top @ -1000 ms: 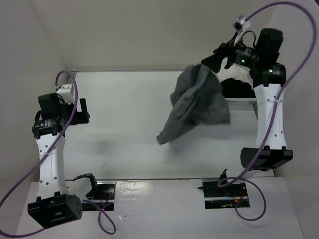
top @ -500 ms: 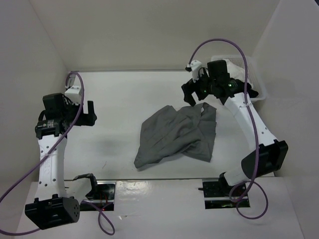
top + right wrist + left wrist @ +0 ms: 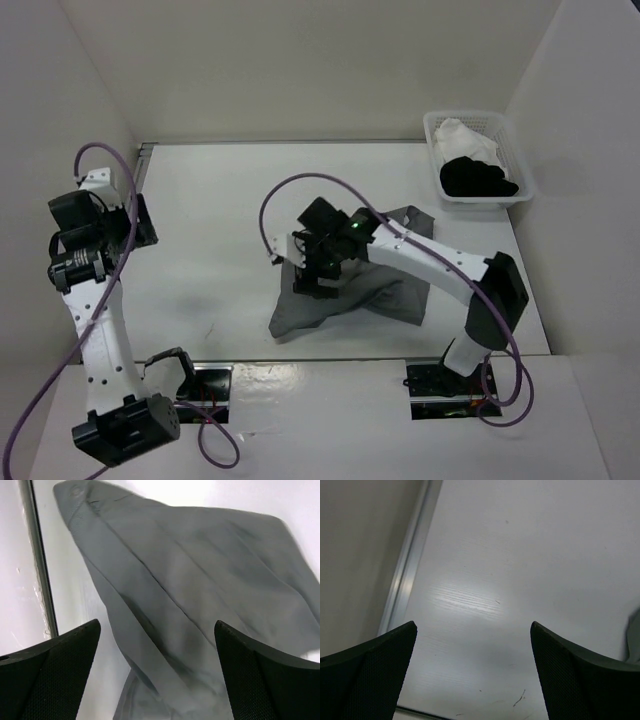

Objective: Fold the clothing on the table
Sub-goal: Flatten the skirt out

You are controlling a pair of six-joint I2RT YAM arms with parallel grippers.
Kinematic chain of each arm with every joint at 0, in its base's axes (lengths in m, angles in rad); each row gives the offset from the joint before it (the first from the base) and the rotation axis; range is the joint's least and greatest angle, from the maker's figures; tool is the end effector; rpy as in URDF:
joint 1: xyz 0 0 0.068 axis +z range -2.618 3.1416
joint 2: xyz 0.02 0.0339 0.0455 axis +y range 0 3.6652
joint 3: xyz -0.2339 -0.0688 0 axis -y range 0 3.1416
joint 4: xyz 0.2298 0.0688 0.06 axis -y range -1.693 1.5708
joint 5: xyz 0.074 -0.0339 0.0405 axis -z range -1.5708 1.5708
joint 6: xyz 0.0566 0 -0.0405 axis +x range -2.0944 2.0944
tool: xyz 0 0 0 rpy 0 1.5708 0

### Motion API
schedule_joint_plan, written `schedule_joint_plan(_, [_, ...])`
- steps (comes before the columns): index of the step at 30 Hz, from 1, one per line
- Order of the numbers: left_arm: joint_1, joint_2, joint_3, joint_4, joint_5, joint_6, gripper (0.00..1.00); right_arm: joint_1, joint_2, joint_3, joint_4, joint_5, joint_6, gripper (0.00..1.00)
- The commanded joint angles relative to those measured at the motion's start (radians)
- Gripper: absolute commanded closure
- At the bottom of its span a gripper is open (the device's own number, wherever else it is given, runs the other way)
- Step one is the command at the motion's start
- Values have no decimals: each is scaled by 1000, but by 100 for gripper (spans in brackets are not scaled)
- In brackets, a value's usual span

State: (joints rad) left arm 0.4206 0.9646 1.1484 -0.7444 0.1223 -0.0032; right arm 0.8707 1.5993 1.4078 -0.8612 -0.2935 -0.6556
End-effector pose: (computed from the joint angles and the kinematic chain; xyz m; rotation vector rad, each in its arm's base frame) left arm 0.1963 0.0802 0.3375 -0.3771 2.0953 0.1163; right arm 0.1983 0.2608 0.2511 -1.8862 1.8235 0.4598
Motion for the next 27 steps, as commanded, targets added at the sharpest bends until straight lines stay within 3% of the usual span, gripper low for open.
schedule_joint_plan(1, [43,-90,5,11,-82,-44,0,82,53,-3,5,79,-78,2])
schedule_joint_plan(11, [155,-142,-53,25,-47,-34,0,191,186,-78,119,70,-101,2])
schedule_joint_plan(21, [155,-173,-72,34,-26,-24,0,246,263,-170,310,146,-68,2])
schedule_joint_plan(22, [155,-173,-72,34,-26,-24,0,246,280,-170,333,165,-56,6])
schedule_joint_plan(23, [155,-173,-72,34,-26,-24,0,246,300,-170,350,177,-56,18])
schedule_joint_plan(24, [155,-173,-72,34,-17,-24,0,246,312,-141,361,186,-43,38])
schedule_joint_plan(25, [155,-173,-72,34,-16,-24,0,229,324,-118,361,201,-27,97])
schedule_joint_plan(27, [155,-173,-72,34,-16,-24,0,189,333,-31,349,202,20,100])
